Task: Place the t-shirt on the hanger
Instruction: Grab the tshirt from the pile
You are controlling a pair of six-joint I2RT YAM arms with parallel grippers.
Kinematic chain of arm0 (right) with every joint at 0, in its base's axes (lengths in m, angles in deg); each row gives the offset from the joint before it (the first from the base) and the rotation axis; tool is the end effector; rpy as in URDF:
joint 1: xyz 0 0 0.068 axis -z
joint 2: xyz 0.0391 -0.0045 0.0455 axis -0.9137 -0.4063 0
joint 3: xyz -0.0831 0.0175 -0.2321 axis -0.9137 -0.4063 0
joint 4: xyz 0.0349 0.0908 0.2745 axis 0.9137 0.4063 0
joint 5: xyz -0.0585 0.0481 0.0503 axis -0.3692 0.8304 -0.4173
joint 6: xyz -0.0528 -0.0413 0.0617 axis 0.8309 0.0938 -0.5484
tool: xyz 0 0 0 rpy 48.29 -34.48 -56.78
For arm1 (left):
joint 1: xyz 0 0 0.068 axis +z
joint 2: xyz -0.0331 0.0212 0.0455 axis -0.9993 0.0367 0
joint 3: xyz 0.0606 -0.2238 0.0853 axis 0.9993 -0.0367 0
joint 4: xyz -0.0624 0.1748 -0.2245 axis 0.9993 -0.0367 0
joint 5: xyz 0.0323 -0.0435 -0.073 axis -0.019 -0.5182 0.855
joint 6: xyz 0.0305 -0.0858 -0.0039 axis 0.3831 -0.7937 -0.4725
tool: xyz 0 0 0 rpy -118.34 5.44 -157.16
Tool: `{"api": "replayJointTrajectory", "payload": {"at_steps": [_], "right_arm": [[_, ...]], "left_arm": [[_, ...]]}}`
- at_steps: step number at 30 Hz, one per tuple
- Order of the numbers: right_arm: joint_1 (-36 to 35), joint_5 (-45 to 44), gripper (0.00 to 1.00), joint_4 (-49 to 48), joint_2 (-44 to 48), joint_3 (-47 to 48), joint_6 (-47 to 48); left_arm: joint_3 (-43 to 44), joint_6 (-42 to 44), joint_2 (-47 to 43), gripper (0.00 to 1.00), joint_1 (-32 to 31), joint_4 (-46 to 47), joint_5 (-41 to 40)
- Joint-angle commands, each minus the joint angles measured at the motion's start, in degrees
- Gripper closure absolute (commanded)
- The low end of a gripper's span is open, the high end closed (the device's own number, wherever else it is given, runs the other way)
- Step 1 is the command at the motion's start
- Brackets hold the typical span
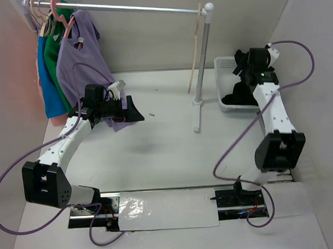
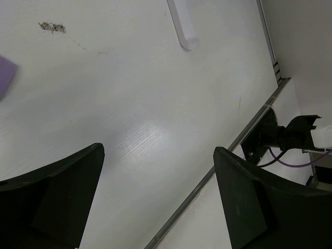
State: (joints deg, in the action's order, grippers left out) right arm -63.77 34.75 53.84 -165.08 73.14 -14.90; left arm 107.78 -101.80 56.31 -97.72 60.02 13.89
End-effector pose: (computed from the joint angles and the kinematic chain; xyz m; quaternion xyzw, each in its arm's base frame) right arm 0.4134 -0.0417 0.3317 0.2962 0.8111 -0.0275 0.5037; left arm 0.3471 -0.1114 0.2564 0.0723 0.8560 -0.3904 0.3312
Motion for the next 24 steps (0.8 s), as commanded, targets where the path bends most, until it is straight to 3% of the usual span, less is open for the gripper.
{"api": "replayJointTrajectory", "payload": {"at_steps": [1, 5, 10, 16, 19, 20, 23, 24], "right_arm": [[5.5, -1.0, 0.17, -0.5, -11.0, 7.0, -0.8], [9.2, 0.7, 0.14, 0.8, -21.6, 14.0, -1.5], [10.3, 1.3, 0.14, 0.0, -30.4, 17.3, -0.3], [10.3, 3.6, 0.19, -2.2, -38.7, 20.0, 0.2], [10.3, 4.4, 0.27, -2.2, -42.0, 22.4, 0.8], [10.8, 6.3, 0.4, -2.2, -42.5, 22.4, 0.8], [10.8, 8.6, 0.63, -2.2, -42.6, 24.0, 0.8], [10.8, 8.6, 0.79, -2.2, -41.8, 25.3, 0.8]], "left_arm": [[0.8, 0.5, -0.9, 0.01, 0.2, 1.7, 3.0], [-1.0, -1.2, -3.0, 0.01, -0.3, 5.2, 0.2], [0.4, 0.9, -2.3, 0.01, -0.8, 2.9, -1.7], [-0.1, 0.2, -2.4, 0.01, -0.8, 4.2, -2.5], [-0.7, 0.2, -3.0, 0.01, -0.8, 4.8, -3.1], [-0.7, 0.2, -3.0, 0.01, -0.8, 4.8, -3.7], [-0.1, 0.8, -3.0, 0.01, -0.8, 4.1, -3.7], [-0.1, 0.8, -2.4, 0.01, -0.8, 4.1, -3.7]]}}
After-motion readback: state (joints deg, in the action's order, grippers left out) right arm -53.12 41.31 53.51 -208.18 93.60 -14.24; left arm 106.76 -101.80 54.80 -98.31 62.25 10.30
